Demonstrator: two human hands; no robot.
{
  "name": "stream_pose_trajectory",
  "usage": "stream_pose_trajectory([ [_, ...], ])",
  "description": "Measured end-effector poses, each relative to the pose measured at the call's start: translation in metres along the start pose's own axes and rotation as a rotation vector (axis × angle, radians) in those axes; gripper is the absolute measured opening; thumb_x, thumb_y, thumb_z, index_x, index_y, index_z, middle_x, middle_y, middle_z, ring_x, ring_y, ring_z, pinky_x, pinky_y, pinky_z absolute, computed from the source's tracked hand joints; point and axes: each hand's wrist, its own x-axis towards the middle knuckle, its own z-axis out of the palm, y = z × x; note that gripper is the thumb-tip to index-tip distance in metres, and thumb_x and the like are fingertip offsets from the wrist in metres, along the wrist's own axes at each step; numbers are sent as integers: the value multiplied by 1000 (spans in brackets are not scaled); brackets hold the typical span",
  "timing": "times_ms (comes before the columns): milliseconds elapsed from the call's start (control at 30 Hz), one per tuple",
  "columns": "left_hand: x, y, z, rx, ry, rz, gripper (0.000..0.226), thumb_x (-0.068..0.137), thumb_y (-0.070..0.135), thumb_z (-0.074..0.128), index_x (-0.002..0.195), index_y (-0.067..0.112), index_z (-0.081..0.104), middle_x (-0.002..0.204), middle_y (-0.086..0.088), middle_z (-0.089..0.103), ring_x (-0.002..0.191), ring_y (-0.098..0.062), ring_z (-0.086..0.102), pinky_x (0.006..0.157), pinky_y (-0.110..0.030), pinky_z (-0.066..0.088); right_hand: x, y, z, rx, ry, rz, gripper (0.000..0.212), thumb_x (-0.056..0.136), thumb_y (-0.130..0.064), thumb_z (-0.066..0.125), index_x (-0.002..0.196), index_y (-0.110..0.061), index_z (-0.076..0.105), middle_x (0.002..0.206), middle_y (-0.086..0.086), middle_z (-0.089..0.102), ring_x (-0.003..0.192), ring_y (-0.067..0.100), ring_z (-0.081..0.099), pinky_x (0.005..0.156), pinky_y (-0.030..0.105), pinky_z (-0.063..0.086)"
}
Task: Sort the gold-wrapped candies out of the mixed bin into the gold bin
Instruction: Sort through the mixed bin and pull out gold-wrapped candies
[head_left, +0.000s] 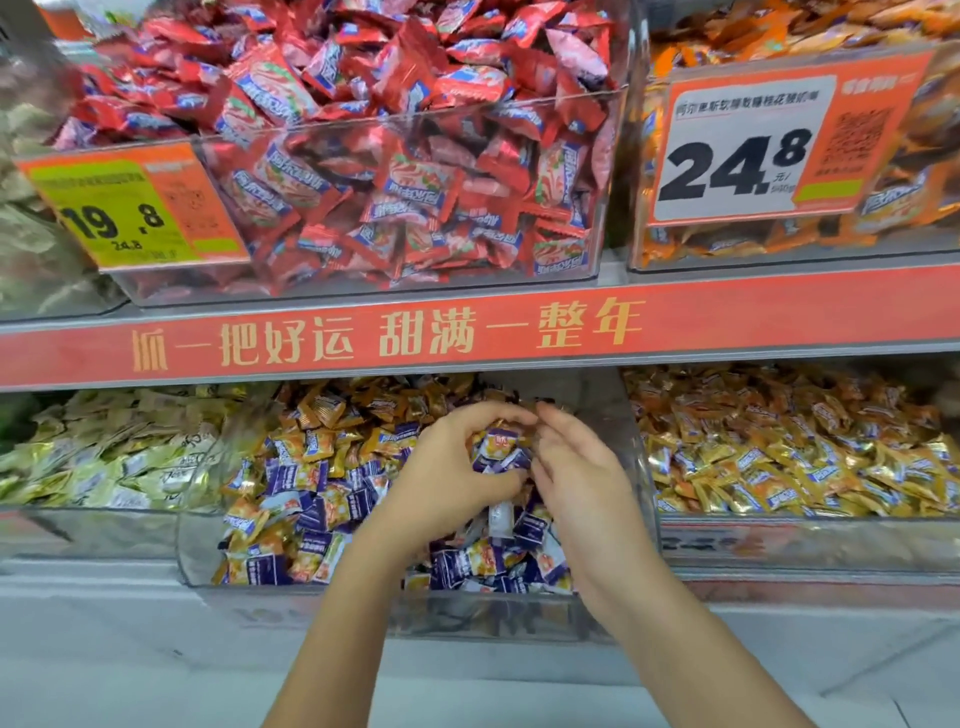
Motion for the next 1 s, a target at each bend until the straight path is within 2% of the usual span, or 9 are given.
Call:
stream_pose_trajectory([
  [67,-2,-5,-9,-49,-82,1,49,79,11,73,119,34,60,119,25,58,111,14,50,90,-3,38,5,2,-2,87,-31,89,30,102,-14,41,126,-30,50,118,-8,57,102,5,54,88,22,43],
  [167,-6,-11,-15,-171,-77,-80,36,90,27,62,121,44,53,125,29,51,113,10,50,96,-13,42,9,3,-5,191,-86,165,33,102,-18,42,135,-19,46,129,2,54,107,11,52,94,24,41],
  [233,-7,-12,-16,-294,-53,-154,28,97,27,50,119,44,52,126,26,49,110,2,57,90,-19,48,11,3,-6,175,-113,178,34,102,-19,43,136,-18,46,128,1,52,110,13,50,96,24,39],
  [367,-7,-14,-17,-385,-47,-169,34,99,17,46,130,26,55,131,14,55,118,-2,53,85,-17,50,18,7,-7,-76,-128,117,34,98,-25,52,131,-30,54,128,-5,57,115,11,54,101,29,40],
  [467,-6,-12,-17,-390,-6,-147,33,96,9,52,125,22,60,124,11,62,105,-4,63,82,-14,50,18,11,-7,-221,-80,31,30,96,-23,55,123,-36,57,121,-6,62,111,10,57,100,33,45],
  [600,-4,-15,-19,-401,97,-172,28,91,7,61,110,28,65,115,8,68,87,-13,71,84,-15,51,20,11,-12,-261,-41,-53,26,96,-15,54,105,-38,64,109,-4,68,107,11,61,85,28,50],
  [700,-3,-17,-20,-365,64,-177,31,88,7,64,112,26,66,115,9,68,93,-12,69,89,-24,51,24,10,-12,-276,-85,-44,28,94,-13,57,115,-30,61,107,-7,66,106,9,61,83,23,49],
  [867,-4,-12,-21,-309,78,-129,31,85,4,67,112,19,68,108,16,67,93,6,64,74,-7,47,27,9,-5,-359,-132,-53,42,86,-27,68,126,-28,55,116,-5,62,94,2,64,75,17,47],
  [1000,-5,-12,-24,-290,94,-123,27,87,6,65,109,20,68,106,10,69,90,-5,68,79,-16,53,31,10,-4,-411,36,-195,10,88,-20,66,97,-23,67,95,1,65,79,13,60,62,16,47],
])
